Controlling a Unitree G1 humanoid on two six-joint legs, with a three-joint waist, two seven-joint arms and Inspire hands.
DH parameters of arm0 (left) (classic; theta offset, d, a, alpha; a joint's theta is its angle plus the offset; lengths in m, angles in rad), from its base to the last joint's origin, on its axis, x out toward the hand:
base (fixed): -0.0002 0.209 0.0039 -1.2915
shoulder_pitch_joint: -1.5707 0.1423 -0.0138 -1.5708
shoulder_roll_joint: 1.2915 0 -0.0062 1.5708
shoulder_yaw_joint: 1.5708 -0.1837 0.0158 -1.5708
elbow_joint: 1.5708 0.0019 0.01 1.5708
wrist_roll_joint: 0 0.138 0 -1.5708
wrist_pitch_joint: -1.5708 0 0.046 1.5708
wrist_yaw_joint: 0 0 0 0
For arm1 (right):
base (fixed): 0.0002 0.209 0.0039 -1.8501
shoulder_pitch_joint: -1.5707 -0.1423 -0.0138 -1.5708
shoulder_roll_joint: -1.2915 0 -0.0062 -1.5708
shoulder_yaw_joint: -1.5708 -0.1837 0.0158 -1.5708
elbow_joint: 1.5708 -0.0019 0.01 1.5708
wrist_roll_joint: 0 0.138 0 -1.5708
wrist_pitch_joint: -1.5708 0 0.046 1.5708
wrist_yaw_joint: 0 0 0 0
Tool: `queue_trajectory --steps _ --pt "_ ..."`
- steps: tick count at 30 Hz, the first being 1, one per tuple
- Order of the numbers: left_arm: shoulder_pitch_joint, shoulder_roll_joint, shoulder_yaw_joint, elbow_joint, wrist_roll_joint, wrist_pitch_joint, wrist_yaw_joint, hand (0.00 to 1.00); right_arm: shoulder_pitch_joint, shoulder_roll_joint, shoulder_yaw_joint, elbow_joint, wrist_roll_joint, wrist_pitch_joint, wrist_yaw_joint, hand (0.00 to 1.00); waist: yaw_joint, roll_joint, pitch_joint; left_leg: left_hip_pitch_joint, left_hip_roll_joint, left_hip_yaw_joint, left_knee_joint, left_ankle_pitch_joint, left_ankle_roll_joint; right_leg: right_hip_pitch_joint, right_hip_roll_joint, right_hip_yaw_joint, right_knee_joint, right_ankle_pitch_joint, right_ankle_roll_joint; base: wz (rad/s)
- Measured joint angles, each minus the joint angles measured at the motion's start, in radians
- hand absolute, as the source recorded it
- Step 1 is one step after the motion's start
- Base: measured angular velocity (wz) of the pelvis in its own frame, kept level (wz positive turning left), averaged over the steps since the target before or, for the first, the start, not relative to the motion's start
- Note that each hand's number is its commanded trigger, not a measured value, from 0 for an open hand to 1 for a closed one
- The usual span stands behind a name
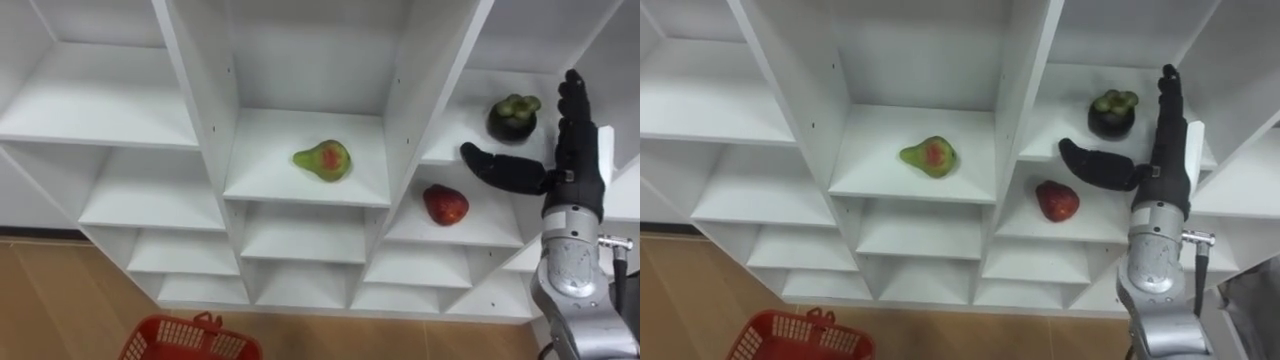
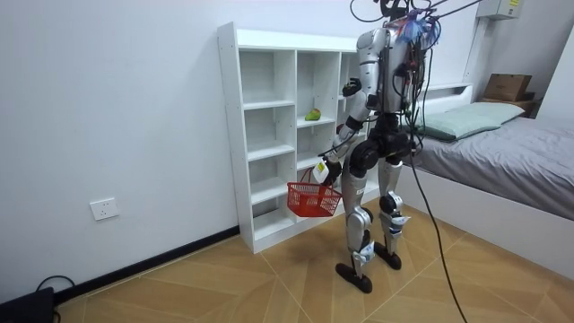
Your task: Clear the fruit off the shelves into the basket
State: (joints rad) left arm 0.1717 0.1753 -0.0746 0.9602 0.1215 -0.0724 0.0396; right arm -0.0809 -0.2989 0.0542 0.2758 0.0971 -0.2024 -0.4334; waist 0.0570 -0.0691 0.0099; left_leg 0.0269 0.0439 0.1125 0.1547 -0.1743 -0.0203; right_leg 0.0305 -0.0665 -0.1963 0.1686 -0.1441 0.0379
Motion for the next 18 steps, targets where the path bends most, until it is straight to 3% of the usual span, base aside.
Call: queue_trajectory --steps 5,18 --pt "0.000 0.000 0.000 0.000 0.001 0.002 0.010 1.00 -0.019 0.000 0.000 0.000 0.011 0.022 0.000 0.00 0.001 0.000 -0.0004 -0.001 0.000 -0.006 0.005 0.000 0.000 0.004 0.000 -0.005 0.000 0.000 0.000 0.03" --pt "0.000 0.000 0.012 0.000 0.049 0.013 0.003 1.00 -0.096 -0.001 0.000 0.037 0.011 0.029 0.014 0.00 0.013 0.008 -0.0041 0.001 -0.001 -0.006 0.007 0.000 0.000 0.005 -0.001 -0.006 0.000 0.000 0.000 0.00"
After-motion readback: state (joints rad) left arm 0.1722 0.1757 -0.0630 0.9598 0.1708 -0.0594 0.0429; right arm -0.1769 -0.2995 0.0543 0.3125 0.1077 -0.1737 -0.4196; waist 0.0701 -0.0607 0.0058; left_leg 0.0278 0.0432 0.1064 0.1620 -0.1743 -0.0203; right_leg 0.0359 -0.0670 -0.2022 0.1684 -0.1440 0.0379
